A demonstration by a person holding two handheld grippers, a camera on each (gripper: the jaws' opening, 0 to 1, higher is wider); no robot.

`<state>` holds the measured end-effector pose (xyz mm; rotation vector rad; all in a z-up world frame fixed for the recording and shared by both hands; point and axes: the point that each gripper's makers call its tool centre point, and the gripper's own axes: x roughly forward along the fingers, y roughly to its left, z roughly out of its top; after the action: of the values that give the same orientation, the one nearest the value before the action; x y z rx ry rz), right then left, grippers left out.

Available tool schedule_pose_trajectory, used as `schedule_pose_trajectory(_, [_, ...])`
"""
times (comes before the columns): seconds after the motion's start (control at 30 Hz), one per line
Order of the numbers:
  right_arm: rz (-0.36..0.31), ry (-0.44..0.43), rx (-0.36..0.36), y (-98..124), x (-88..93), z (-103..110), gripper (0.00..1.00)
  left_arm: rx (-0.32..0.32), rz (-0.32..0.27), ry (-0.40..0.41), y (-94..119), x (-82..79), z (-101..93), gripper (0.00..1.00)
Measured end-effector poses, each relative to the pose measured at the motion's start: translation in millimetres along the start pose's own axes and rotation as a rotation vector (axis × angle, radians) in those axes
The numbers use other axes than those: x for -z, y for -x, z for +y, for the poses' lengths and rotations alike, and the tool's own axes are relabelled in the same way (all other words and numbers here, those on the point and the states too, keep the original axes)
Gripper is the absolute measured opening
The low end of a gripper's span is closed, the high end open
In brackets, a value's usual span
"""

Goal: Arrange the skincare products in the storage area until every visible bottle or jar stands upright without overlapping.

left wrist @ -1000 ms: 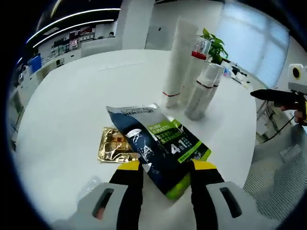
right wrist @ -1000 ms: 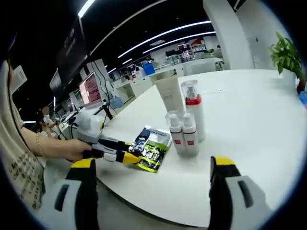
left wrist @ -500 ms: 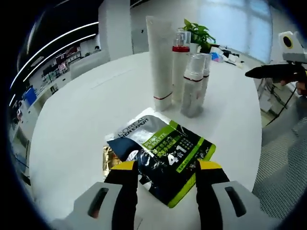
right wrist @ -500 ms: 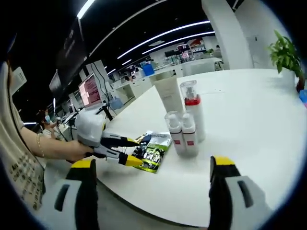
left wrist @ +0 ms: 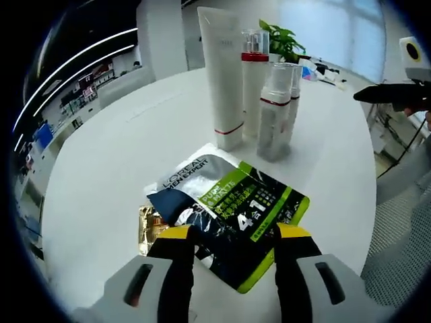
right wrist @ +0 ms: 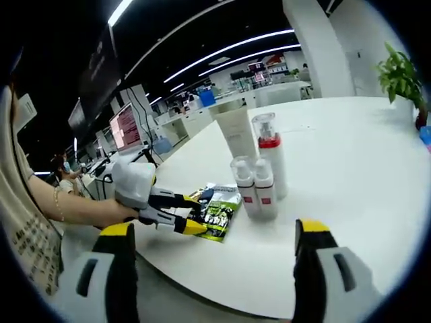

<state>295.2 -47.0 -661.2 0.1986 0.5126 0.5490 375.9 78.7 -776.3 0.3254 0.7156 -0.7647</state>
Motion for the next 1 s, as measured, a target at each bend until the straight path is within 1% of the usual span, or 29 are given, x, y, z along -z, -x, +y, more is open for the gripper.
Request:
schedule_pose_trajectory(0.1, [0.002,0.001,-0.001,-0.2,0.0,1.1,0.99,-0.008,0.005,0.015,0.8,0.9,0.4,0.45])
schedule_pose_trajectory(0.2, [0.003,0.001,-0.002,-0.3,0.6,0.1,0.99,-0.001,0.018,0.026,3.0,1.8,-0.3,0.45])
schedule_pose_trajectory(0.3, [0.003,0.003,-0.003,-0.3,0.6,0.6,0.99,0.007,0.009,0.053,6.2,0.1,3.7,0.45])
schedule_pose_trajectory(0.4, [0.001,0.002,-0.002,-0.2,0.2,0.2,0.99,-0.008,-0.002,0.050,10.8,-1.8,14.4,0.45])
schedule_pose_trajectory(0.5, [-0.002,0.002,-0.001,0.1,-0.4,0.5,0.99,-0.034,-0.012,0.068,16.3,-2.8,33.7,0.44])
schedule_pose_trajectory(0.57, [-0.003,0.002,0.000,0.2,-0.6,0.7,0.99,-0.052,-0.017,0.091,20.7,-2.8,47.5,0.42])
schedule_pose_trajectory(0.67, [-0.006,0.001,0.001,0.5,-1.1,0.7,0.99,-0.069,-0.006,0.134,25.5,1.2,67.4,0.39])
schedule_pose_trajectory(0.73, [-0.007,0.000,0.002,0.7,-1.0,-0.2,0.99,-0.053,0.011,0.163,26.1,4.9,71.7,0.35])
schedule_pose_trajectory(0.77, [-0.008,0.001,0.002,0.7,-0.9,-1.1,0.99,-0.057,0.014,0.171,25.8,7.0,76.3,0.33])
schedule_pose_trajectory(0.83, [-0.007,-0.001,0.003,0.6,-0.6,-1.2,0.99,-0.058,0.033,0.182,24.0,11.9,81.1,0.33])
schedule_pose_trajectory(0.93, [-0.006,0.001,0.003,0.7,-0.8,-0.9,0.99,-0.050,0.048,0.198,21.5,16.5,82.5,0.30])
schedule_pose_trajectory(1.0, [-0.004,0.001,0.004,0.6,-0.5,-1.0,0.99,-0.037,0.062,0.195,19.8,19.1,79.4,0.24])
